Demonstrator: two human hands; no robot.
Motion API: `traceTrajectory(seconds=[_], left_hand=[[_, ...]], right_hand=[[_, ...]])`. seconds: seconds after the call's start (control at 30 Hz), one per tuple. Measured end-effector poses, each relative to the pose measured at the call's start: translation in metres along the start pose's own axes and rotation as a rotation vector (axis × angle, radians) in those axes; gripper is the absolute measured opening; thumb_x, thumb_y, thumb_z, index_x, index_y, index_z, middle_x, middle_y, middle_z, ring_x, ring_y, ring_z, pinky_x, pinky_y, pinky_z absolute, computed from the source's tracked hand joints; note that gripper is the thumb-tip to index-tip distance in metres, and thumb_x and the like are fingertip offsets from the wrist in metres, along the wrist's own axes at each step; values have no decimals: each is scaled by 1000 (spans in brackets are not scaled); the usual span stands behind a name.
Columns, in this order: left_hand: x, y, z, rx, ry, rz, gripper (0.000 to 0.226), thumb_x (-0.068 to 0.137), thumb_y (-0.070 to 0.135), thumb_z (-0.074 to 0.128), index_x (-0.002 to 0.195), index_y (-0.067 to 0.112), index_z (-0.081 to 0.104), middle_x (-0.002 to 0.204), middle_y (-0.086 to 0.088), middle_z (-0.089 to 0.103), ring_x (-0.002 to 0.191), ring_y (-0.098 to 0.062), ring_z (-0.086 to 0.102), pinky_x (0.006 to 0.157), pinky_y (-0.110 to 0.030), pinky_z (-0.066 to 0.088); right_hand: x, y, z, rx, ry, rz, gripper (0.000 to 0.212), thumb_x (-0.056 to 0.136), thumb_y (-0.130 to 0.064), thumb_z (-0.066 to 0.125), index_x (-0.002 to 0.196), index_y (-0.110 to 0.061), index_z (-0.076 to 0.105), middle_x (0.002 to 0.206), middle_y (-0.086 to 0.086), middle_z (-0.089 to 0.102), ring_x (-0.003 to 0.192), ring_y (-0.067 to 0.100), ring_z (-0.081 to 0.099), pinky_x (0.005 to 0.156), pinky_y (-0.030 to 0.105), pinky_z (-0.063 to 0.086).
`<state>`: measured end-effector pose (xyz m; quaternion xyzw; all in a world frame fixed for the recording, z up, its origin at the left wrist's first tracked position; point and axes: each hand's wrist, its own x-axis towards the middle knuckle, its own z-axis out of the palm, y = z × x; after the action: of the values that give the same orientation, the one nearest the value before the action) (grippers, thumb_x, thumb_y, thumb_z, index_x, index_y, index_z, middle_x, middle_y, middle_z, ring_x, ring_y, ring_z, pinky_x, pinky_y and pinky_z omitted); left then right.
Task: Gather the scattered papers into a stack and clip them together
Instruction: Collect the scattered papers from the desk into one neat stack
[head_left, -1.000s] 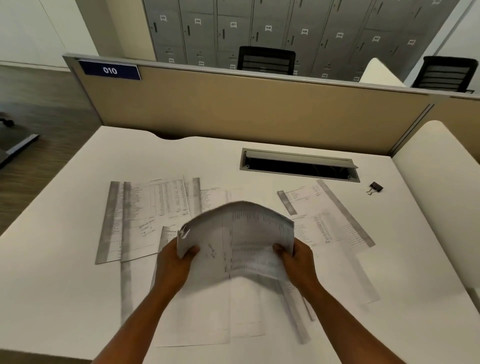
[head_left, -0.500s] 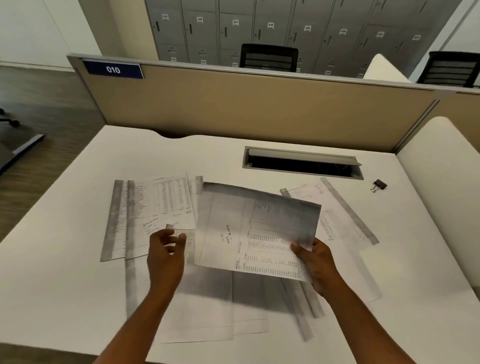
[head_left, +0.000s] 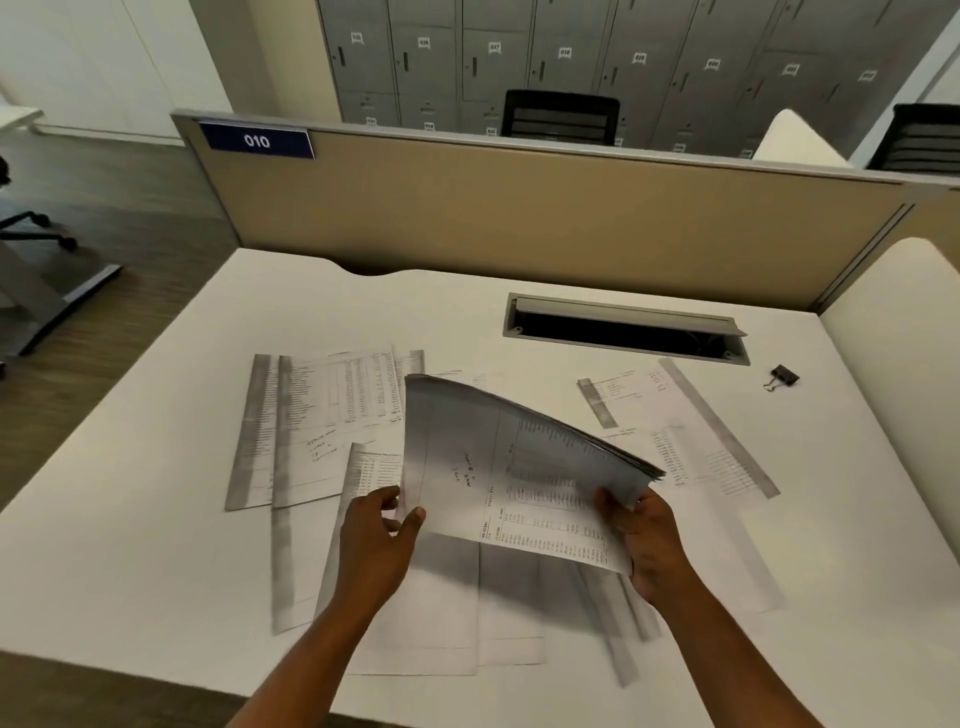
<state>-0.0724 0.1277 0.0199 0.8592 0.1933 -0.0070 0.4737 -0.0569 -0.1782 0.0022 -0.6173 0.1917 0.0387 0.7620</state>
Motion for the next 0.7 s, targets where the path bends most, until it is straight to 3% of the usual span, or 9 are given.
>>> traceTrajectory(seconds=[0.07,0.13,0.17,0.23,0.33,0.43,0.5,0.6,0.7], left_hand=[[1,1,-1,5,-5,-31,52,87,30,72,134,15,54,130,-5,60,83,-12,62,88,-34,53],[2,2,-1,-7,-6,-33,52,87,29,71,134,16,54,135,-5,58,83,-12,63,91,-34,50],[1,3,1,-19,-9,-24,53,87,28,72,135,16,54,139,-4,55,85,-13,64,90,-32,49],[0,5,6,-34,-12,-5,56,87,27,72,138,18,51,147,-2,47,93,-17,67,86,-27,46],[0,6,14,-62,-22,-20,59,87,27,72,141,17,49,151,-4,42,99,-20,67,88,-28,45],[0,7,19,-61,-20,-56,58,87,26,72,139,12,49,149,-8,37,91,-14,60,90,-28,46],[1,7,23,-61,-19,-81,58,87,26,72,138,10,50,148,-9,33,100,-20,58,93,-32,48],[2,5,27,-40,-31,-89,58,87,28,71,137,9,50,148,-9,30,117,-31,56,99,-38,48],[4,5,29,-10,-39,-66,58,87,30,71,136,8,50,147,-10,33,119,-31,56,101,-42,48]], right_hand=[[1,2,1,-29,26,-17,73,59,-50,94,121,-18,71,115,8,76,99,32,73,86,48,58],[-1,1,3,-40,41,-36,38,86,-21,79,122,-19,70,118,8,75,100,31,72,89,51,57],[0,3,2,-40,34,-41,34,91,-11,72,123,-19,69,120,9,74,101,31,71,90,53,56],[-1,5,1,-26,24,-22,34,94,-4,66,126,-17,68,121,11,73,100,32,71,88,54,56],[-3,6,1,-16,30,0,33,96,-2,63,126,-16,68,118,9,75,96,29,73,79,45,59],[-6,2,3,-44,55,-21,30,98,0,59,111,-23,73,105,1,78,89,24,73,75,41,58],[-6,1,2,-47,56,-16,29,99,0,58,105,-25,72,96,-2,78,82,21,73,72,39,58],[-5,3,0,-33,52,29,25,98,-3,61,116,-17,71,104,8,78,81,27,76,66,40,59],[-4,5,-1,-22,69,40,27,98,0,61,117,-16,71,105,7,79,83,26,76,64,39,61]])
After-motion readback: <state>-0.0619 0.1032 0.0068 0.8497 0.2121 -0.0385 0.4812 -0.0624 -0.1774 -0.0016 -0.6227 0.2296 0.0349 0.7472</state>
